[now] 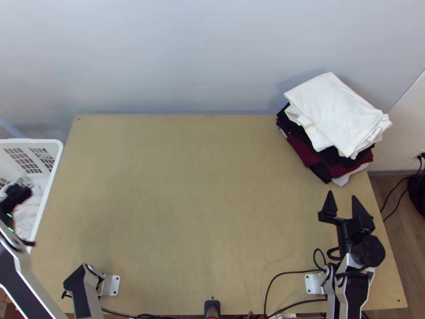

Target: Fold the t-shirt

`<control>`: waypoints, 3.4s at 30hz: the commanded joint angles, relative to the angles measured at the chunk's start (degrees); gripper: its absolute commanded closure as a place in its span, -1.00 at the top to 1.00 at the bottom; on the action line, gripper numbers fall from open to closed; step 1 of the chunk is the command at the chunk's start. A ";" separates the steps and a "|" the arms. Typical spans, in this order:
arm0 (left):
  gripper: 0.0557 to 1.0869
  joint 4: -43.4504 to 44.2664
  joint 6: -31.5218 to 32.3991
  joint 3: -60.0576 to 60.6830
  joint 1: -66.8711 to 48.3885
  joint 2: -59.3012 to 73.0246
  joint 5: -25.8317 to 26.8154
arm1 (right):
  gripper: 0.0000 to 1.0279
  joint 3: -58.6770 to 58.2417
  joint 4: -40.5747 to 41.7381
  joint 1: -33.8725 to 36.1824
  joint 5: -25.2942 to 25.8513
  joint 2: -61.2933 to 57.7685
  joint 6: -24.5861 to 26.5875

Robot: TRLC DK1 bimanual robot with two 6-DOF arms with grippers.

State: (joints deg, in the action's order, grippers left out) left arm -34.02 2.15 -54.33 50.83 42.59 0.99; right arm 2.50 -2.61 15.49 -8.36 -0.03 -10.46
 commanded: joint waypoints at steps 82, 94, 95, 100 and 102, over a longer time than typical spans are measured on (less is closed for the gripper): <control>-0.93 -5.97 7.52 -72.41 6.83 49.87 27.39 | 0.91 -0.57 0.94 -0.19 0.54 0.21 -0.70; -0.93 -11.42 7.52 -69.07 -28.50 34.40 18.17 | 0.91 -0.57 0.94 -0.19 0.54 0.21 -0.70; -0.93 -12.56 6.64 -68.11 -32.72 33.96 16.76 | 0.91 -0.57 0.94 -0.19 0.54 0.21 -0.70; -0.93 -13.70 4.26 -56.42 -53.38 30.80 6.83 | 0.91 -0.57 0.94 -0.19 0.54 0.21 -0.70; -0.93 -13.26 3.82 -50.26 -60.67 30.01 3.31 | 0.91 -0.57 0.94 -0.19 0.54 0.21 -0.70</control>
State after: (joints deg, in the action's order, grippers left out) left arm -47.79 7.44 -110.59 -2.55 74.54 7.42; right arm 2.50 -2.61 15.49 -8.36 -0.03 -10.46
